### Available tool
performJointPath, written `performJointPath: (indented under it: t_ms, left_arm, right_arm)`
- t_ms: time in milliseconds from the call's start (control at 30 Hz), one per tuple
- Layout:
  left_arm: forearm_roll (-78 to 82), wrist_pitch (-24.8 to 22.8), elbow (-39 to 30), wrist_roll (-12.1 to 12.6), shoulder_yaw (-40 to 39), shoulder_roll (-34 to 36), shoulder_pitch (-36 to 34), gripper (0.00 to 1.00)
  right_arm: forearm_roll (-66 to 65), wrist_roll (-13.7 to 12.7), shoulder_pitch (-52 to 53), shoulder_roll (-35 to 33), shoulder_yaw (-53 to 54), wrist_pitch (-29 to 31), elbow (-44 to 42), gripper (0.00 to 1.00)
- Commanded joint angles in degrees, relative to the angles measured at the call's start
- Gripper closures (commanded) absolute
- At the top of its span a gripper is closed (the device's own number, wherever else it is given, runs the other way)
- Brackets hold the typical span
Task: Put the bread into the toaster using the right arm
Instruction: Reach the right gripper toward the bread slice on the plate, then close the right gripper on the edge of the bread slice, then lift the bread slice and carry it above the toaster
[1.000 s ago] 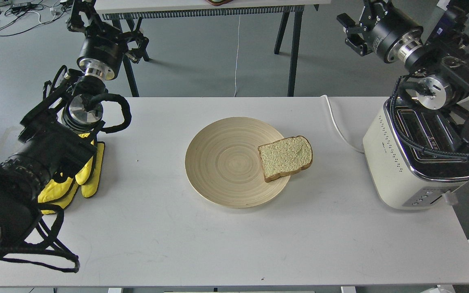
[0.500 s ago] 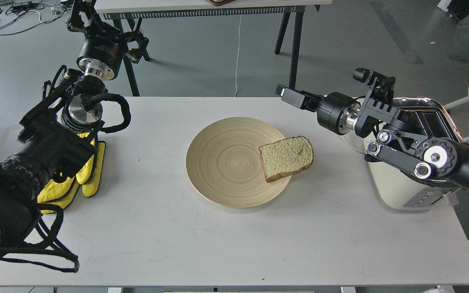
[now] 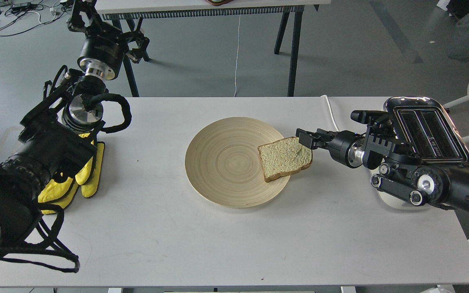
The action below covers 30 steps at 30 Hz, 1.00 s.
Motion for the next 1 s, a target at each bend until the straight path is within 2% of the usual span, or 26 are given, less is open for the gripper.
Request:
performJointPath:
  t_ms: [0,233,300,433,500,600,700,833,967]
  left_arm:
    - [0.0,0.0,-0.1,0.0,0.0,0.0,0.1,0.0]
    - [0.0,0.0,-0.1,-0.1,-0.1,0.0,0.1,0.0]
    - [0.0,0.0,-0.1,-0.1,-0.1,0.0,0.1,0.0]
    - [0.0,0.0,0.0,-0.1,-0.1,0.0,0.1,0.0]
    - [0.0,0.0,0.0,-0.1,-0.1,0.0,0.1,0.0]
    - [0.0,0.0,0.0,-0.1,0.0,0.0,0.1,0.0]
    - [0.0,0.0,-0.1,-0.1,-0.1,0.0,0.1,0.0]
    - [0.0,0.0,-0.1,-0.2,-0.1,0.0,0.1,0.0]
    - [0.0,0.0,-0.1,-0.2,-0.1,0.0,0.1,0.0]
  right_arm:
    - [0.2,-0.7,-2.1,0.3,0.4,0.0,0.1,0.29]
    - [0.7,-0.9,-3.3,2.2,1.0,-0.2,0.1,0.4]
    - [0.7,-0.9,-3.3,2.1,1.0,-0.2,0.0,0.49]
    - [0.8,-1.0,-3.3,2.1,1.7,-0.2,0.0,0.73]
    - [1.0,-1.0,-3.2,2.1,1.7,-0.2,0.1,0.82]
    - [1.0,-1.1,-3.2,2.0,1.7,-0.1,0.4,0.89]
    - [1.1,-1.4,-3.0,1.5,2.7,-0.2,0.8,0.93]
    - [1.1,-1.5,-1.6,0.5,5.3,0.0,3.0,0.94]
    - [1.1,-2.3,3.7,-6.5,5.4,0.4,8.8,0.94]
